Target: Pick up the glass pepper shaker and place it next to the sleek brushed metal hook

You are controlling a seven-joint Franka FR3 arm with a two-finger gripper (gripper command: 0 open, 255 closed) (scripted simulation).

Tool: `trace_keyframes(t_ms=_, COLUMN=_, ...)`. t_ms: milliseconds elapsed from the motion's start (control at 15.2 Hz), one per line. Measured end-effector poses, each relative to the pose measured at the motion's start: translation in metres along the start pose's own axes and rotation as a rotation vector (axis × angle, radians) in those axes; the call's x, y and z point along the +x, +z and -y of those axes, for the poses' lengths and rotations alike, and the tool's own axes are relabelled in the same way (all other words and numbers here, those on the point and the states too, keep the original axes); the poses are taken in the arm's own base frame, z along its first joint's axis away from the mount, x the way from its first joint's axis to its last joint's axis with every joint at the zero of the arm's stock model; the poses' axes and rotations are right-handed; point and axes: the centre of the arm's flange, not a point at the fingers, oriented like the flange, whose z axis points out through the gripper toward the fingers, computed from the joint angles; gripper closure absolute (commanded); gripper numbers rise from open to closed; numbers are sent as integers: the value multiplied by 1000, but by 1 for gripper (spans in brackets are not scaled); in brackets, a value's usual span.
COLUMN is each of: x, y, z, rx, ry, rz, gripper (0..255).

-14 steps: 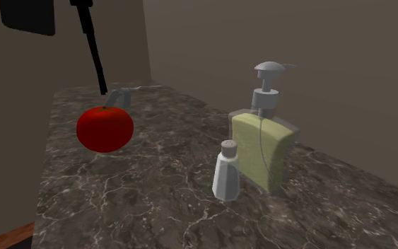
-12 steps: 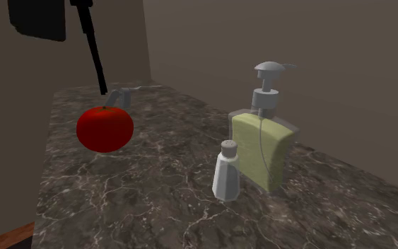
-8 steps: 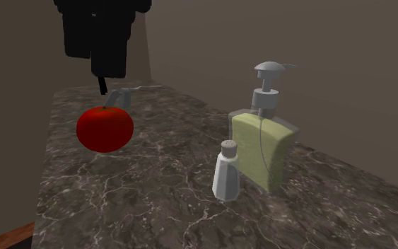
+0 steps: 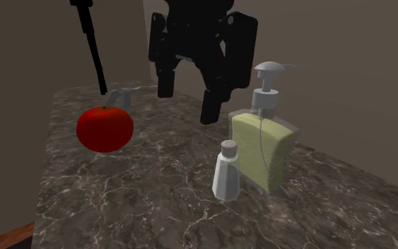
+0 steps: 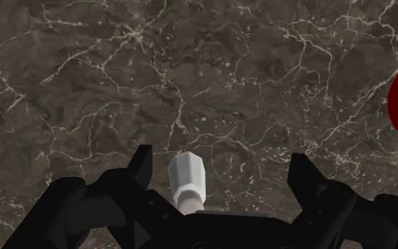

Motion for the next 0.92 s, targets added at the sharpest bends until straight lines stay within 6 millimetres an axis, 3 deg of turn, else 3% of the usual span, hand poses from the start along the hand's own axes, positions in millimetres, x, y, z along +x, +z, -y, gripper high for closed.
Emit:
trace_keyframes(t_ms=462, x=72, y=38, z=-19, rx=6, ry=32, rz=-65, gripper=0)
trace_keyframes(t_ms=924, x=85, y=74, z=-23, rx=6, ry=37, rz=-74, gripper=0)
